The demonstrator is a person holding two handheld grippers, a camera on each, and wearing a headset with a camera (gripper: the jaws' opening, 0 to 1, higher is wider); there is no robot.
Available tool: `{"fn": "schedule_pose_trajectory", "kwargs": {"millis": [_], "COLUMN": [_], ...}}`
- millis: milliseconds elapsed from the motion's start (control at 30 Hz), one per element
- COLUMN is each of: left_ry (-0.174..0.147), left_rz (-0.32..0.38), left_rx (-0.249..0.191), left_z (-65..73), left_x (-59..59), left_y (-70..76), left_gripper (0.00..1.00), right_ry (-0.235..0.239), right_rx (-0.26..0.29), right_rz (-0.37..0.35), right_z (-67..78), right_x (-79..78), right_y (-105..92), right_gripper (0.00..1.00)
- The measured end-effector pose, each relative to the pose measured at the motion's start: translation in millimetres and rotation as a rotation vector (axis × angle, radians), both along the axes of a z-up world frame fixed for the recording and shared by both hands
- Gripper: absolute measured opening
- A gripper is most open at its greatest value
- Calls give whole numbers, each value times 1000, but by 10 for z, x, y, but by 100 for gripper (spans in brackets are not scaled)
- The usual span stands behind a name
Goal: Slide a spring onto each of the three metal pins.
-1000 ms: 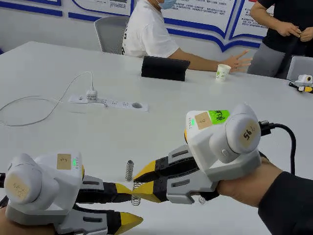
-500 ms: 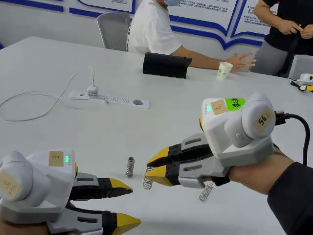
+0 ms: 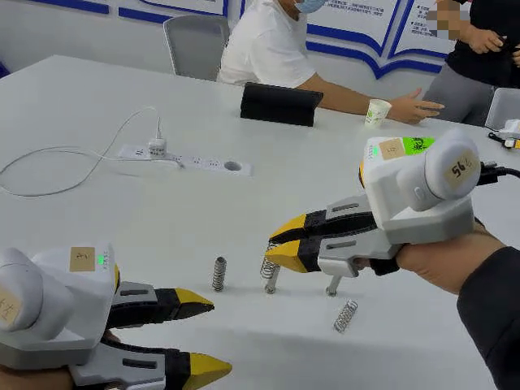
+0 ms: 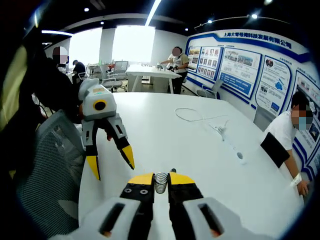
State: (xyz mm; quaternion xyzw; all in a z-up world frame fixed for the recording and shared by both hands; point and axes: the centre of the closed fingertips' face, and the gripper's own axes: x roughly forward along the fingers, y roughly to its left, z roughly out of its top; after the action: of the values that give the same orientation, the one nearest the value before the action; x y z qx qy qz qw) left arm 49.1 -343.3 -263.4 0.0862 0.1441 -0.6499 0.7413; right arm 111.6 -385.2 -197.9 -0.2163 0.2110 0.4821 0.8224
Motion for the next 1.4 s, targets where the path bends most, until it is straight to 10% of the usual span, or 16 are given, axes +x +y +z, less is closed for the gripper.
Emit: {"fn": "schedule_pose_trajectory", "kwargs": {"millis": [1400], "left_ry": [28], "left_rz": [128], "left_rx": [-3], "left_z": [-16], "left_x": [149], "left_y": [208], "left_gripper": [63], "right_ry": [50], "right_rx": [-2], "right_rz": [-164], "right_z": [-473], "right_x": [571], "right_y": [-358], "right_gripper": [11]}}
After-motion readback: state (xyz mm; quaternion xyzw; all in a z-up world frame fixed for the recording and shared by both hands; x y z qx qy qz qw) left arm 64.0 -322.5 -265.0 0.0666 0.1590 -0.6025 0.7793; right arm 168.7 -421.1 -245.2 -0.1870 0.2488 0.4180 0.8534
